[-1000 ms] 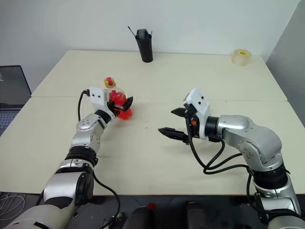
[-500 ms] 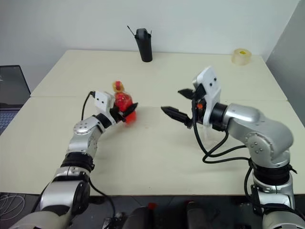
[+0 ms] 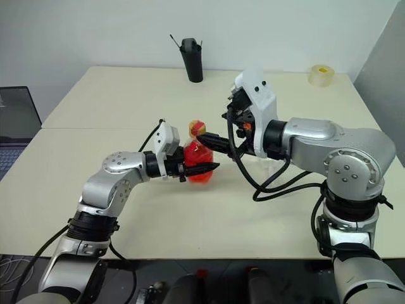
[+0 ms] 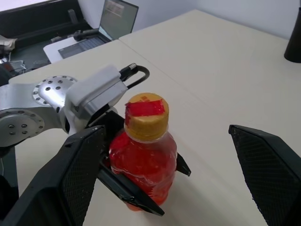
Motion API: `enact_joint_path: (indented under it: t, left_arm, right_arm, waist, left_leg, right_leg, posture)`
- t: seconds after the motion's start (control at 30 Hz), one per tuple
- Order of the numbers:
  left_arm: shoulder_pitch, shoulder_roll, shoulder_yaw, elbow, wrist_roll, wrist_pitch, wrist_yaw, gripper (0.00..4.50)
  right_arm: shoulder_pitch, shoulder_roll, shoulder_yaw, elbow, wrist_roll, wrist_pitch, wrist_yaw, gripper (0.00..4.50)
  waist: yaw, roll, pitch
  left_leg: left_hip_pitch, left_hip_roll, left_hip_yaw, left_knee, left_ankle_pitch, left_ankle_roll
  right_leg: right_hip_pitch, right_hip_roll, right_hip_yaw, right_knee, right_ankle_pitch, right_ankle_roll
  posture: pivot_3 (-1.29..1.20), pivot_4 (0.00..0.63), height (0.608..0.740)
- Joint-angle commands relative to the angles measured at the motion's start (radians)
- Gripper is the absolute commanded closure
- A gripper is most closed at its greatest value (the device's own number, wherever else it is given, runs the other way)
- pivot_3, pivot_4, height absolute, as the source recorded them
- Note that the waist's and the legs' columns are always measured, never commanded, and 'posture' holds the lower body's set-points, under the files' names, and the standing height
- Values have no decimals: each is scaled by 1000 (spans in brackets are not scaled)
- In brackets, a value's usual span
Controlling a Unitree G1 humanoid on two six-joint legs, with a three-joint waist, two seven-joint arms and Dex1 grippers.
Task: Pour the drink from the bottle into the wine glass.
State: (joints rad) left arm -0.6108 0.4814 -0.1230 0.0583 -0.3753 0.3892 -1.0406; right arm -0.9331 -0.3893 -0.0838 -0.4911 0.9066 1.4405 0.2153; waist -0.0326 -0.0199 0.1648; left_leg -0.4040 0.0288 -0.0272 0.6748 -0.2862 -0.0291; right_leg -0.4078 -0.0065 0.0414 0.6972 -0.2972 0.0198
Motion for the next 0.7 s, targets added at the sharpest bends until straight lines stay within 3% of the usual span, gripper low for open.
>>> enact_joint_path:
  t: [0.03, 0.3, 0.4, 0.63, 0.7]
  left_arm:
    - [-57, -30, -4, 20, 31, -84, 5, 2163]
    - [-82, -87, 0, 65, 40, -116, 6, 2165]
    - [-73, -96, 4, 57, 42, -118, 10, 2166]
    - [-69, -104, 8, 57, 42, -130, 18, 2191]
    - [-70, -105, 4, 66, 46, -141, 16, 2195]
  right_arm:
    - [-30, 51, -21, 6, -29, -11, -57, 0]
    - [-45, 86, -39, 38, -50, 8, -80, 0]
    - [-41, 91, -45, 38, -56, 9, -87, 615]
    - [-38, 101, -46, 41, -64, 12, -88, 3143]
    - [-35, 103, -50, 42, -64, 7, -88, 3321]
  waist:
    - [1, 0, 0]
    - [0, 0, 0]
    - [0, 0, 0]
    - [0, 0, 0]
    - [0, 0, 0]
  left_leg:
    - [0, 0, 0, 0, 0, 0]
    - [0, 0, 0, 0, 0, 0]
    - [-1, 0, 0, 0, 0, 0]
    - [-1, 0, 0, 0, 0, 0]
    - [-1, 0, 0, 0, 0, 0]
  right_leg:
    - [0, 0, 0, 0, 0, 0]
    - [-1, 0, 0, 0, 0, 0]
    - [-1, 0, 0, 0, 0, 0]
    - [-1, 0, 0, 0, 0, 0]
    - [-1, 0, 0, 0, 0, 0]
  posture:
    - [0, 150, 740]
    - [0, 150, 740]
    - [0, 150, 740]
    - [0, 150, 740]
    - [0, 150, 740]
